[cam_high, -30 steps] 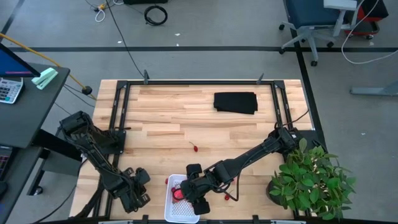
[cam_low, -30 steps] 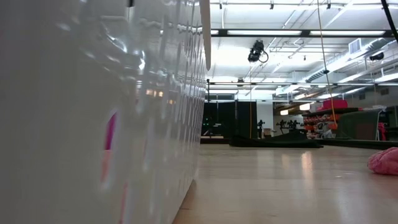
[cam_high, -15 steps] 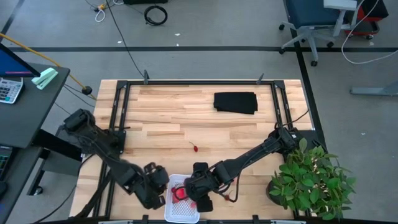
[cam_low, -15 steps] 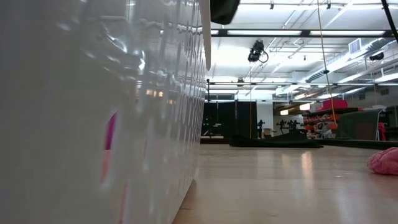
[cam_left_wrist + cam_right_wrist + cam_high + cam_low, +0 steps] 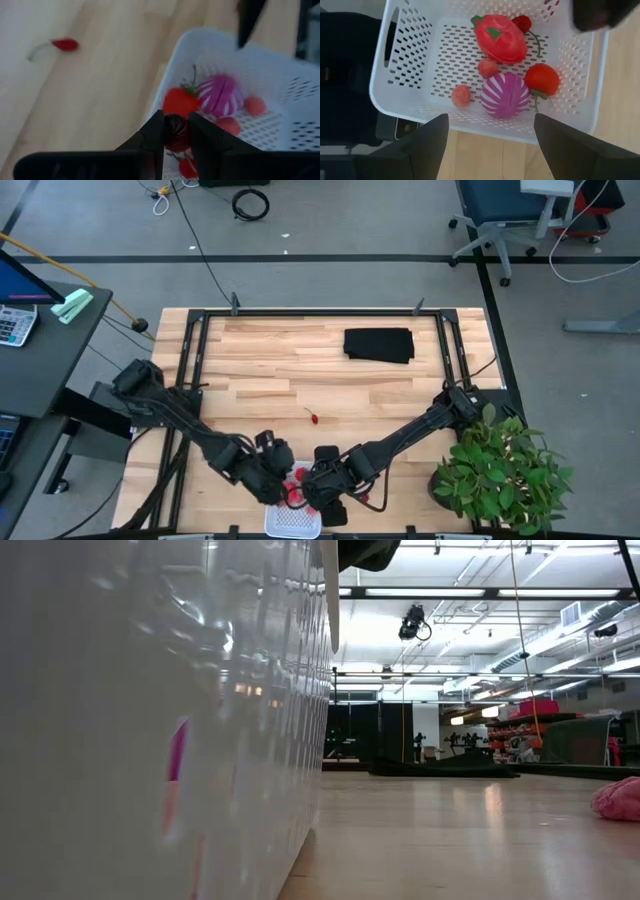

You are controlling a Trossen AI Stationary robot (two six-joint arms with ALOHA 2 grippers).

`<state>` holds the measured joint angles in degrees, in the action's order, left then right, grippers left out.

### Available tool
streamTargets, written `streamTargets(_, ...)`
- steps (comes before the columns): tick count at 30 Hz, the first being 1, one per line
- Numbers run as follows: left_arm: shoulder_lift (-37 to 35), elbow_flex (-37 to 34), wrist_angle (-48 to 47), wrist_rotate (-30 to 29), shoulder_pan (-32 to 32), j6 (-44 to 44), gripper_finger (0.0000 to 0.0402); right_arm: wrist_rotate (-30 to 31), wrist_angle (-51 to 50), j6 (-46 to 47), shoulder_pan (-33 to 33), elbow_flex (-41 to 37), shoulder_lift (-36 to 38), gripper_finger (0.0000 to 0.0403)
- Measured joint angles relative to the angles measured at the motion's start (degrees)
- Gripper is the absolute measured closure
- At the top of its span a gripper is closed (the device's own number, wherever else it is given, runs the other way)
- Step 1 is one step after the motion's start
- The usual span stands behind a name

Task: Pick and placing Produce into tupperware
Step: Put the left cherry into the white basket, then put the top cherry into the white basket

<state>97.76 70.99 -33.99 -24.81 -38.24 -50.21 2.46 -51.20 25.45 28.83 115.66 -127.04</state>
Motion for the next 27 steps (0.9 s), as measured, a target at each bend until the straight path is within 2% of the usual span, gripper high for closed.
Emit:
streamTargets(8, 3.61, -0.12, 3.74, 5.26, -0.07, 3.66, 0.0296, 0.00, 0.00, -0.05, 0.36, 0.00, 0.00, 0.0100)
streamTargets(20, 3.57, -0.07, 3.93, 5.85, -0.18, 6.53, 0.0231, 0.02, 0.04, -0.09, 0.31, 0.00, 0.00, 0.0100)
streamTargets(24, 3.38, 2.01, 1.77, 10.43, 0.63, 6.53, 0.0222, 0.82, 1.89, 0.08, 0.32, 0.00, 0.00, 0.0100)
streamTargets(27, 3.36, 6.07, -3.63, 14.83, 1.71, 7.14, 0.0223, 3.46, 4.51, 1.59, 0.31, 0.00, 0.00, 0.0100)
